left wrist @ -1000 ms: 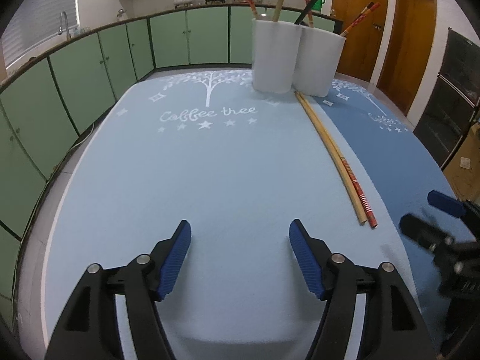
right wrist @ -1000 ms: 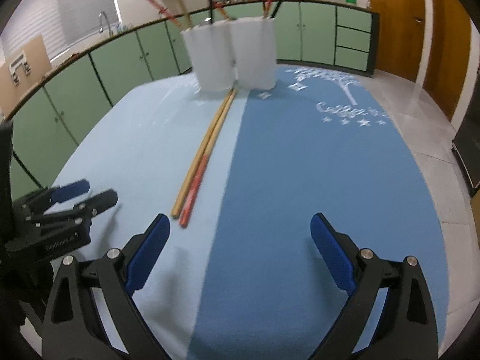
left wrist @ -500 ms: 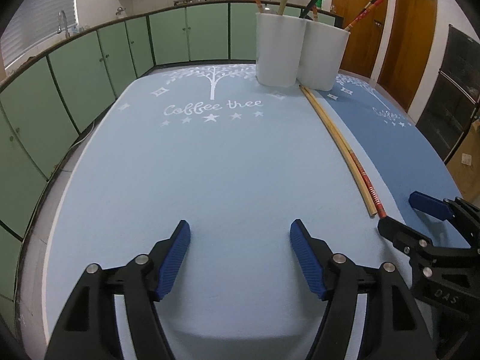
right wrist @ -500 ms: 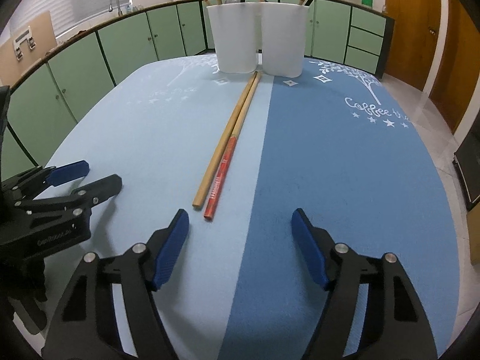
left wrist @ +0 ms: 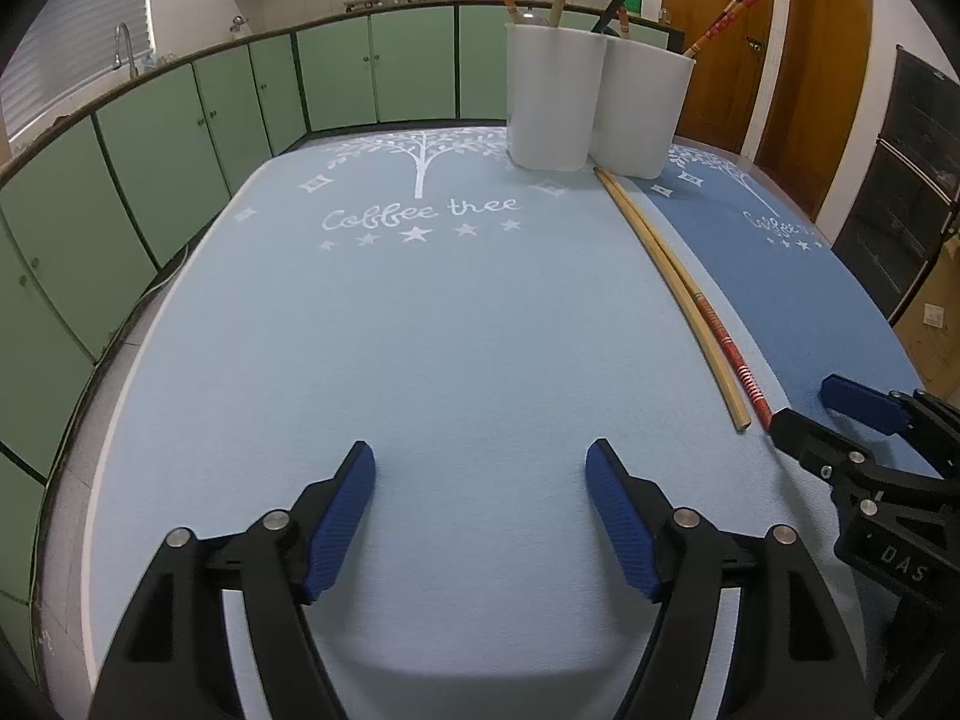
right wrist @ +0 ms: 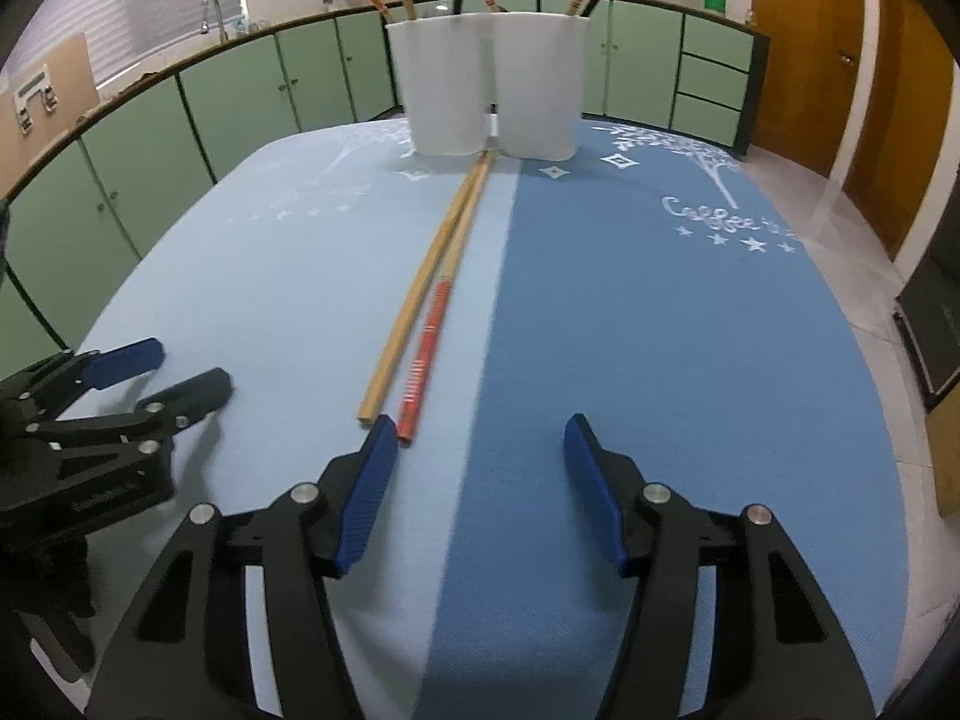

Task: Organize utensils
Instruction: 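Close the right tool on a red-tipped wooden chopstick end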

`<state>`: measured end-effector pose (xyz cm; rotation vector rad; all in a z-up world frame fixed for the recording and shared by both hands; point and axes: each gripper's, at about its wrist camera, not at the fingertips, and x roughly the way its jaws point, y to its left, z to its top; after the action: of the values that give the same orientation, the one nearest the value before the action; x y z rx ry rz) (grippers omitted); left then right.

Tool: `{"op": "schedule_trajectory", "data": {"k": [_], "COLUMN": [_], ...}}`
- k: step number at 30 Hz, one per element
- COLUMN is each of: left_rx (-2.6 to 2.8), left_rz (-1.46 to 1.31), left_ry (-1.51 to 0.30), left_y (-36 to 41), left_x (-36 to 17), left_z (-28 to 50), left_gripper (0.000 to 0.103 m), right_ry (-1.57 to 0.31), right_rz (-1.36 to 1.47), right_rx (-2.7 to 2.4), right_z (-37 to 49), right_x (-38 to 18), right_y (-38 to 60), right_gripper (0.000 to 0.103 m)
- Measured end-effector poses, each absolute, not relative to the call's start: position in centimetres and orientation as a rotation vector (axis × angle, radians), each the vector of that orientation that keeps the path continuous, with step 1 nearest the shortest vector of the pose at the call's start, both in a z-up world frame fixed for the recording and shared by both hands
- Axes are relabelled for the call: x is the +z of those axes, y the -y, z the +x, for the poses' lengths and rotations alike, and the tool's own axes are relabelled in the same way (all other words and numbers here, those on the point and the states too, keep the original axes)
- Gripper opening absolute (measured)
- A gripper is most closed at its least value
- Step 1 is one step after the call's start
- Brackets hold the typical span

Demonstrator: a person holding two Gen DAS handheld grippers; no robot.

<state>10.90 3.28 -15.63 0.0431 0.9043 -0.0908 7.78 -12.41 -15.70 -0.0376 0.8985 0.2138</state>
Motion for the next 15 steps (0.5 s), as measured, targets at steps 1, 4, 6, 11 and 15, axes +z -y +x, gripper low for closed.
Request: {"op": "schedule_trajectory", "data": {"k": [1,4,6,11,15], "left_rx": [-0.090,-0.091,-0.090,-0.090,-0.105], "left_rz": [0.043,0.039,0.040,0.036,0.032], "left_ry": [-0.904,-0.904,-0.904,-0.905,-0.907], "left_y": [-3.3,-3.2,-3.2,-2.8,-2.3], "left_x": [-15.6,-15.7,-15.7,-15.6,-15.6], "left_z": [10.9,10.9,10.9,10.9,10.8], "left_gripper": [0.072,0.072,0.072,0.072,0.072], "right_ry": [-0.900,-0.901,-0.901,-0.897,-0.896], "right_rz": [-0.043,-0.063,-0.068,-0.066,-0.030], "right_rx": [0.216,0.211,0.209,0.238,0.222], "right_z": [7.8,8.0,8.2,8.2,7.7], "right_x": [-15.8,-15.9,-16.0,-15.9,-15.7], "right_y": [12.2,11.7,11.5,11.3,12.4], "right_gripper": [0.050,0.038,0.019,0.005,0.005]}}
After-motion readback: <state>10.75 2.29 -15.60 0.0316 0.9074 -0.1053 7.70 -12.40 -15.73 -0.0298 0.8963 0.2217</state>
